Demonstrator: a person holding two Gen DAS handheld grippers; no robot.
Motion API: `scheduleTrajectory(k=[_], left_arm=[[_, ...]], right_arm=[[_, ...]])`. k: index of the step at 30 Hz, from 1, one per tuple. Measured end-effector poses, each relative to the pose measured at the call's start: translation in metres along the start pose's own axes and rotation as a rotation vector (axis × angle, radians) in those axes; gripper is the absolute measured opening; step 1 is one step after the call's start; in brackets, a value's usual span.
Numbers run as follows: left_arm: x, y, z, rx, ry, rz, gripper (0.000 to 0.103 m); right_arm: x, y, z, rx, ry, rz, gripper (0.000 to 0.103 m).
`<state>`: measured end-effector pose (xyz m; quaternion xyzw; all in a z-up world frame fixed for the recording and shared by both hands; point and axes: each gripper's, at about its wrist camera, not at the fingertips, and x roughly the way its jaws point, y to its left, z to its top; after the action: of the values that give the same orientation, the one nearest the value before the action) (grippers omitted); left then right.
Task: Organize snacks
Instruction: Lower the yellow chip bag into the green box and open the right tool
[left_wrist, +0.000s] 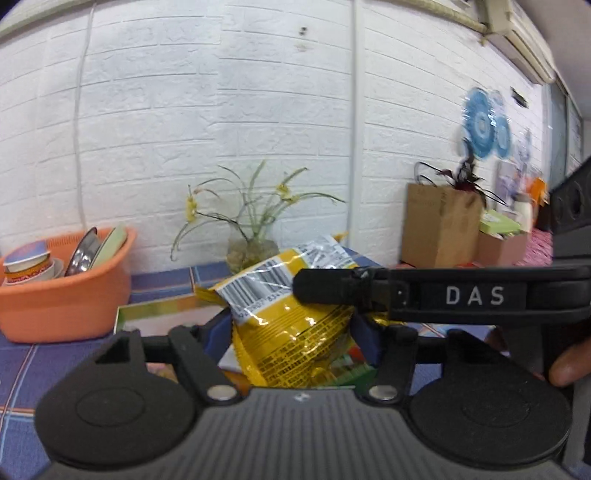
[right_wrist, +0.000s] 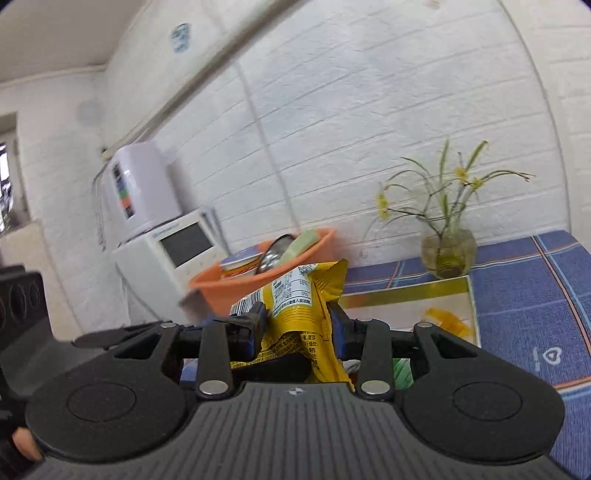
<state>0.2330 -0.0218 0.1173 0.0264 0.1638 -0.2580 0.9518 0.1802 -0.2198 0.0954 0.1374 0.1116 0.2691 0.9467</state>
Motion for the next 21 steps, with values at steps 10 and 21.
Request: scheduleTrajectory(k=[10,21], left_arm=[[0.051,0.037,-0.008,-0.164,-0.008,0.092,0.087],[0.009,0.088,0.006,-0.378,-0.035,0.341,0.102]], right_arm=[[0.048,-0.040,-0.009,0.107,-0.033,-0.083,0.081],[-0.008,-0.009,-0.014,0.122,-0.089,-0.450,0.103]])
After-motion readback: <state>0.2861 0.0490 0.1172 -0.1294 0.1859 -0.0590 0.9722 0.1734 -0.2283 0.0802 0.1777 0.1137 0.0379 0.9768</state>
